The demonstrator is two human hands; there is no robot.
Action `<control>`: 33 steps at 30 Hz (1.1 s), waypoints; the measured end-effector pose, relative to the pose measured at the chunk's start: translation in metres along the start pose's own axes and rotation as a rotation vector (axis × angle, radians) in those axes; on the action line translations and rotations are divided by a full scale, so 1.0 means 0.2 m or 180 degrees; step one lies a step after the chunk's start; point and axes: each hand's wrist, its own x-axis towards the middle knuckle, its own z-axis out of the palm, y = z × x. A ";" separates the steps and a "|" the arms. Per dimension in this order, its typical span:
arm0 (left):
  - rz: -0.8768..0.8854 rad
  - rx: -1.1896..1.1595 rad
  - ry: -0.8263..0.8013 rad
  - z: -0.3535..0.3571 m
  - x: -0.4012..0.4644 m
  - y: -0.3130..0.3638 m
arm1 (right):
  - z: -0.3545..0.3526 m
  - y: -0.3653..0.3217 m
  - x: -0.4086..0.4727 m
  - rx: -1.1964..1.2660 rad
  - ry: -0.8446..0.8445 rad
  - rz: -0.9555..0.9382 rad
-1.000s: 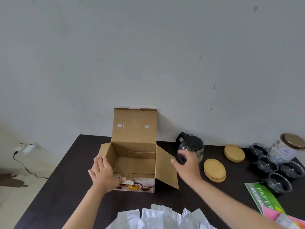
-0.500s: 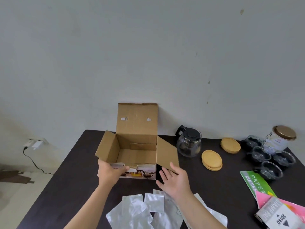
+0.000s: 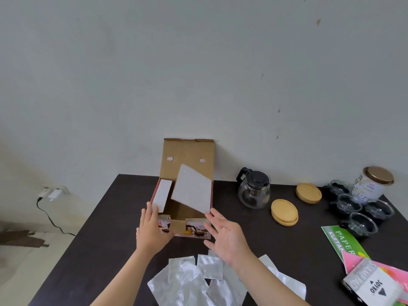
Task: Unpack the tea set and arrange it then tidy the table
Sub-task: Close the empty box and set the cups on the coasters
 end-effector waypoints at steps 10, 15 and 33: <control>0.0125 0.0102 0.0119 0.06 0.00 -0.03 | 0.00 -0.02 0.05 -0.0047 0.0172 0.0067; 0.0231 0.0105 0.0215 0.09 0.01 -0.05 | 0.03 -0.16 0.22 -0.0010 0.0500 -0.0125; 0.0423 -0.0124 0.0226 0.09 -0.02 -0.07 | 0.24 -0.52 0.63 -0.2490 0.0782 -0.0786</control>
